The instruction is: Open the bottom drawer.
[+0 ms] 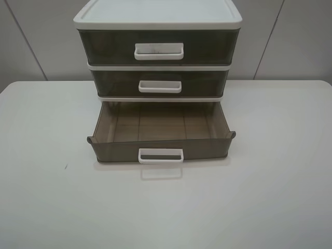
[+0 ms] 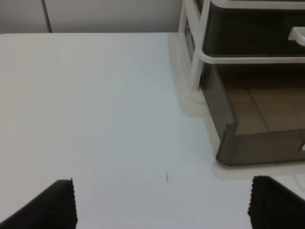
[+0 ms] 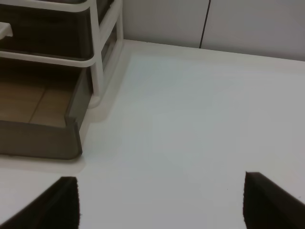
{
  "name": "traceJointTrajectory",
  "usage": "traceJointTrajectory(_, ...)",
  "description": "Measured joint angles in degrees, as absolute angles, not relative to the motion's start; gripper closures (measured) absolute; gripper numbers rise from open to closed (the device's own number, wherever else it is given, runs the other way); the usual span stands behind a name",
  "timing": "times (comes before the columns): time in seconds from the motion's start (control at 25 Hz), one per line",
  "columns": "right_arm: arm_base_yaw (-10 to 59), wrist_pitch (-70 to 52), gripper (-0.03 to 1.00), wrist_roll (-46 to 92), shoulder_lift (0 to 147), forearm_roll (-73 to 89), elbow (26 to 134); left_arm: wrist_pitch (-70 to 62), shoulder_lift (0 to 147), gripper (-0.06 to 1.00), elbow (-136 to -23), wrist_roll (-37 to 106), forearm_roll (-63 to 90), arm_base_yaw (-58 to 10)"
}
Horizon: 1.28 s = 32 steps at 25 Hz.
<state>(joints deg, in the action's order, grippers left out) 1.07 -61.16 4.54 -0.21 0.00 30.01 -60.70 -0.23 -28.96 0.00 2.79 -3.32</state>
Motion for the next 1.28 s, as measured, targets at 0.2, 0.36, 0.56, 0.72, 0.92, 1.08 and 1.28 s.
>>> traceJointTrajectory(0.2, 1.07, -61.16, 0.27, 3.95, -0.21, -0.55, 30.01, -60.7, -0.23, 0.2, -28.96, 0.0, 2.79, -3.32)
traceJointTrajectory(0.36, 1.07, -61.16, 0.27, 3.89, -0.21, -0.95, 30.01, -60.7, -0.23, 0.2, -28.96, 0.0, 2.79, -3.32)
traceJointTrajectory(0.56, 1.07, -61.16, 0.27, 3.84, -0.21, -0.95, 30.01, -60.7, -0.23, 0.2, -28.96, 0.0, 2.79, -3.32)
traceJointTrajectory(0.72, 1.07, -61.16, 0.27, 3.69, -0.21, -0.97, 30.01, -60.7, -0.23, 0.2, -28.96, 0.0, 2.79, -3.32)
traceJointTrajectory(0.92, 1.07, -61.16, 0.27, 3.72, -0.21, -0.97, 30.01, -60.7, -0.23, 0.2, -28.96, 0.0, 2.79, -3.32)
traceJointTrajectory(1.08, 1.07, -61.16, 0.27, 3.72, -0.21, -1.03, 30.01, -60.7, -0.23, 0.2, -28.96, 0.0, 2.79, -3.32)
traceJointTrajectory(1.28, 1.07, -61.16, 0.27, 3.72, -0.21, -1.14, 30.01, -60.7, -0.23, 0.2, -28.96, 0.0, 2.79, -3.32)
